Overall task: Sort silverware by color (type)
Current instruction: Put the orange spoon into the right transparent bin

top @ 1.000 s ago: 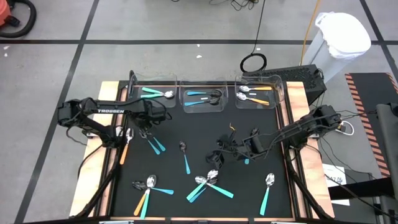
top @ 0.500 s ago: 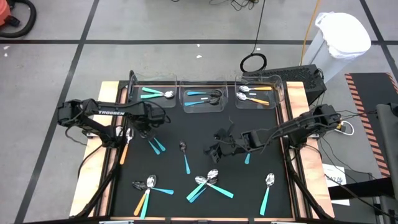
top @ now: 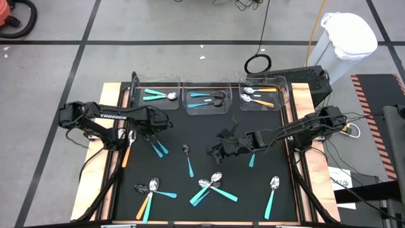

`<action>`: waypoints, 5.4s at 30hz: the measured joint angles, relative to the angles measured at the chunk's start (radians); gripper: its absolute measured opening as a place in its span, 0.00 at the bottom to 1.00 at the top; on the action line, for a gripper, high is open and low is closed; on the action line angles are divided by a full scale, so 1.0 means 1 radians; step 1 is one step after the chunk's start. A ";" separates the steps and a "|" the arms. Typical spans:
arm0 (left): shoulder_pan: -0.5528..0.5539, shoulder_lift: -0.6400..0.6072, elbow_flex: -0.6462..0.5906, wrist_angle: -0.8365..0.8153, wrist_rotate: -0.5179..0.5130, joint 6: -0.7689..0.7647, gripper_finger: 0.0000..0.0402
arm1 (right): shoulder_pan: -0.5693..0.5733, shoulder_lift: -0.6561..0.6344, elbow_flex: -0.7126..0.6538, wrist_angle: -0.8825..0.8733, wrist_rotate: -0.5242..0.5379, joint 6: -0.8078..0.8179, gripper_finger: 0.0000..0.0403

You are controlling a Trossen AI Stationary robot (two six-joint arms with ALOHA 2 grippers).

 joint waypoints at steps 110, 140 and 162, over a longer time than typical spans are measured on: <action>-0.397 -0.035 -0.025 -0.182 0.200 -0.559 0.38 | -0.025 0.000 0.000 -0.024 0.031 -0.094 0.51; -0.824 0.171 -0.058 -0.090 0.206 -1.176 0.15 | -0.057 0.000 0.000 -0.024 -0.047 -0.131 0.51; -0.861 0.410 -0.059 -0.045 0.207 -1.115 0.03 | -0.116 0.000 0.000 -0.069 -0.153 -0.228 0.51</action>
